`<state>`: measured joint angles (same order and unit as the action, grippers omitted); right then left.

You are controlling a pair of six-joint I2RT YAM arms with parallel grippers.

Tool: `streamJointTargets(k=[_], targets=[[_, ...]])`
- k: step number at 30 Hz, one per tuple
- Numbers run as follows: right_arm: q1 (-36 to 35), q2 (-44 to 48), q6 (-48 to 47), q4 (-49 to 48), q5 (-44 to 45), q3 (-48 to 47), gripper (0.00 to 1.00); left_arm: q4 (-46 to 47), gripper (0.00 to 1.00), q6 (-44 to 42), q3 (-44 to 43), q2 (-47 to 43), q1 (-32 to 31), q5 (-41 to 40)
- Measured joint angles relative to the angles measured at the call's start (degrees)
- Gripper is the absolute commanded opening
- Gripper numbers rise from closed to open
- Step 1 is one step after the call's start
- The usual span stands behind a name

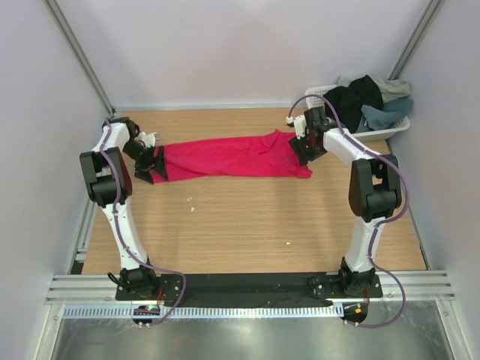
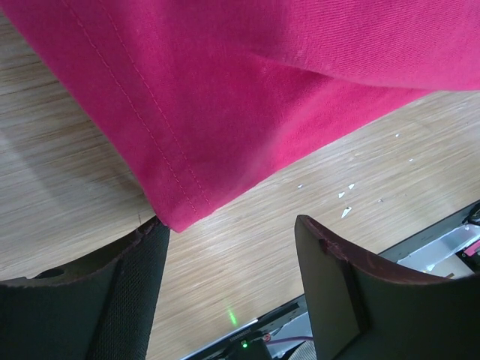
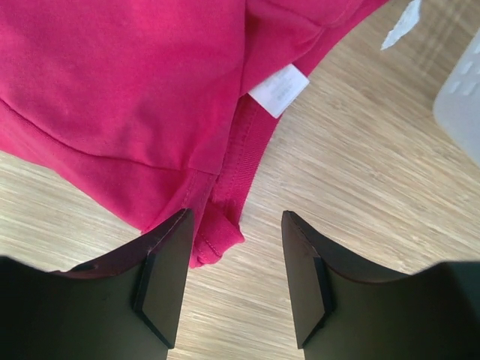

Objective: Fold and stack the t-shirts
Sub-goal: Fold the tshirt

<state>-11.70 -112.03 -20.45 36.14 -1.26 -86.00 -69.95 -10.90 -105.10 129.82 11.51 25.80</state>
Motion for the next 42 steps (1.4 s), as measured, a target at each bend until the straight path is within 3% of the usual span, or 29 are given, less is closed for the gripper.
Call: streamJointTargets(k=[5, 15, 19, 24, 28, 31, 42], targets=[[0.2, -1.2, -0.2, 0.8, -2.8, 0.1, 0.46, 0.2, 0.66, 0.1, 0.0, 0.1, 0.0, -0.1], [0.4, -1.8, -0.2, 4.0, -11.0, 1.6, 0.45, 0.9, 0.63, 0.3, -0.4, 0.7, 0.0, -1.0], [0.8, -1.8, -0.7, 5.0, -13.0, 3.5, 0.12, 1.1, 0.55, 0.5, -1.2, 1.0, 0.0, -1.3], [1.8, -1.8, -0.9, 6.4, -15.0, 4.2, 0.02, 1.4, 0.38, 0.4, -1.5, 1.8, 0.0, -1.9], [3.0, -1.8, -1.5, 6.4, -15.8, 4.2, 0.01, 1.4, 0.19, 0.1, -1.6, 2.2, 0.0, -2.4], [4.0, -1.8, -2.1, 6.7, -16.1, 4.2, 0.01, 1.3, 0.12, -0.5, -1.6, 2.3, 0.0, -2.9], [7.5, 0.7, -4.2, 8.4, -16.8, 4.3, 0.01, 0.0, 0.1, -5.2, -2.0, 2.3, -0.2, -7.4]])
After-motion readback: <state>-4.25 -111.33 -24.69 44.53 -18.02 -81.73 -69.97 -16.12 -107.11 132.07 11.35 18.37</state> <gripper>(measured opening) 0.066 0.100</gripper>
